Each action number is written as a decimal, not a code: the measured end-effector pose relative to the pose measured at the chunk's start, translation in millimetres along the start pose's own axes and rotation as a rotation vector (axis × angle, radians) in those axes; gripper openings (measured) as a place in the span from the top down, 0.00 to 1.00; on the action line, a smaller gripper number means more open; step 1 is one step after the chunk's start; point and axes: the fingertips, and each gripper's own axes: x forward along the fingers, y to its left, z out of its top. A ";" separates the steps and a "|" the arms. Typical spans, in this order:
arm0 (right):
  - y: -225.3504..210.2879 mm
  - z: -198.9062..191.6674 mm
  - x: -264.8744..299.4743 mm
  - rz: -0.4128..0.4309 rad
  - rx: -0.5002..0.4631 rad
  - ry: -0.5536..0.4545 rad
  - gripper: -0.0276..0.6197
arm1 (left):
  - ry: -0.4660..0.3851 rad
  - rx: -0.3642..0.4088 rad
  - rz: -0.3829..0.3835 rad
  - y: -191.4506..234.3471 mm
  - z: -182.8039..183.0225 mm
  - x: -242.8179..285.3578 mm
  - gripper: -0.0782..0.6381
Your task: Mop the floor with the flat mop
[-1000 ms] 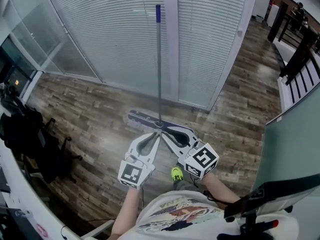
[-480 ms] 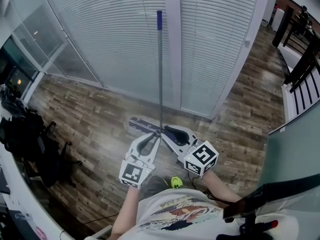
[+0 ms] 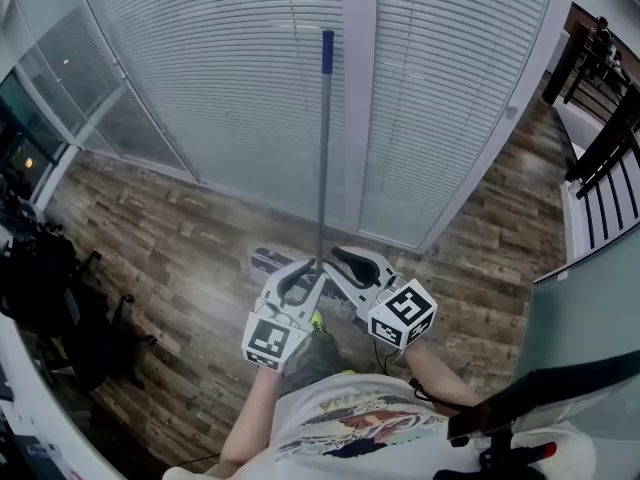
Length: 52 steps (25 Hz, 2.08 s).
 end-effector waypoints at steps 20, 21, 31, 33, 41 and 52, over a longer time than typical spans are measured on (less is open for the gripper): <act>-206.5 43.6 211.0 -0.234 -0.043 0.013 0.71 | 0.005 0.063 -0.165 238.1 -10.5 201.9 0.66; -216.3 43.3 215.8 -0.249 -0.044 0.016 0.70 | 0.008 0.067 -0.176 243.8 -13.2 210.9 0.66; -269.5 31.3 241.7 -0.287 -0.059 0.058 0.69 | 0.008 0.037 -0.170 289.7 -36.9 264.7 0.65; -281.3 31.3 246.7 -0.288 -0.063 0.062 0.69 | 0.022 0.035 -0.168 297.3 -42.4 276.9 0.65; -354.0 50.1 272.5 -0.321 -0.078 0.049 0.69 | 0.058 0.090 -0.175 318.5 -39.8 356.8 0.61; -413.6 64.9 282.3 -0.338 -0.076 0.064 0.68 | 0.104 0.154 -0.112 345.4 -38.4 429.2 0.64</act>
